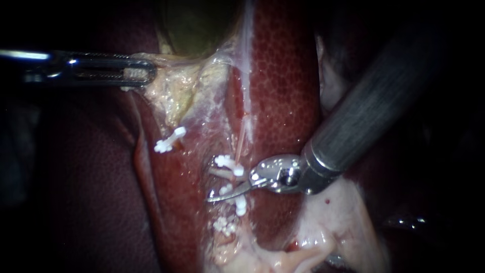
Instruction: Go to the cutting position right tube
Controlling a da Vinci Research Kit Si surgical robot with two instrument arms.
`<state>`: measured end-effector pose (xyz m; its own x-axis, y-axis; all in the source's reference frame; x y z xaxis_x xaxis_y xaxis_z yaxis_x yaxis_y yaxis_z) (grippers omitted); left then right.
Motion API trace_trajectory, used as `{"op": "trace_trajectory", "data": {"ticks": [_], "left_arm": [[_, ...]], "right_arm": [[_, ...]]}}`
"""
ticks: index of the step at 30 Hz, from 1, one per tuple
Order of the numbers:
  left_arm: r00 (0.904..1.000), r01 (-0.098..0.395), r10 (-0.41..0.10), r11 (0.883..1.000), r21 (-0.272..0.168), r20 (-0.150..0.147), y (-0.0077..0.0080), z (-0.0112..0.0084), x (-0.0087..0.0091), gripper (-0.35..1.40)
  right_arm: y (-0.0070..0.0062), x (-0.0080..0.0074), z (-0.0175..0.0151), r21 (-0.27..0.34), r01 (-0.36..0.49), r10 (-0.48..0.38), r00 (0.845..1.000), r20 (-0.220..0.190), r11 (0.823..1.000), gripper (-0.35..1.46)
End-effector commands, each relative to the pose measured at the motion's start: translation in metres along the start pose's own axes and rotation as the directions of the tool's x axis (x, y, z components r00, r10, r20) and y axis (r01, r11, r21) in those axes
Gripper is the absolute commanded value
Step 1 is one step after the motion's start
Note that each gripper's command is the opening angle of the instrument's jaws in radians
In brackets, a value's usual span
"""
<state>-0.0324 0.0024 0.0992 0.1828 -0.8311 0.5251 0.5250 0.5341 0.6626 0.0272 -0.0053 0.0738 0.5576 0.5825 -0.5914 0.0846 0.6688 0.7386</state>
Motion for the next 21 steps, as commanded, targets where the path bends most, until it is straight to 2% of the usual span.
{"op": "trace_trajectory", "data": {"ticks": [1,21], "left_arm": [[1.0000,0.000,0.000,1.000,0.000,0.000,0.0000,0.0000,0.0000,-0.35],[1.0000,0.000,0.000,1.000,0.000,0.000,0.0000,0.0000,0.0000,-0.35]], "right_arm": [[0.0000,0.0000,0.0000,0.000,0.000,0.000,1.000,-0.001,1.000,1.38],[0.0000,-0.0002,-0.0002,0.001,-0.005,0.005,1.000,0.000,1.000,1.38]]}}
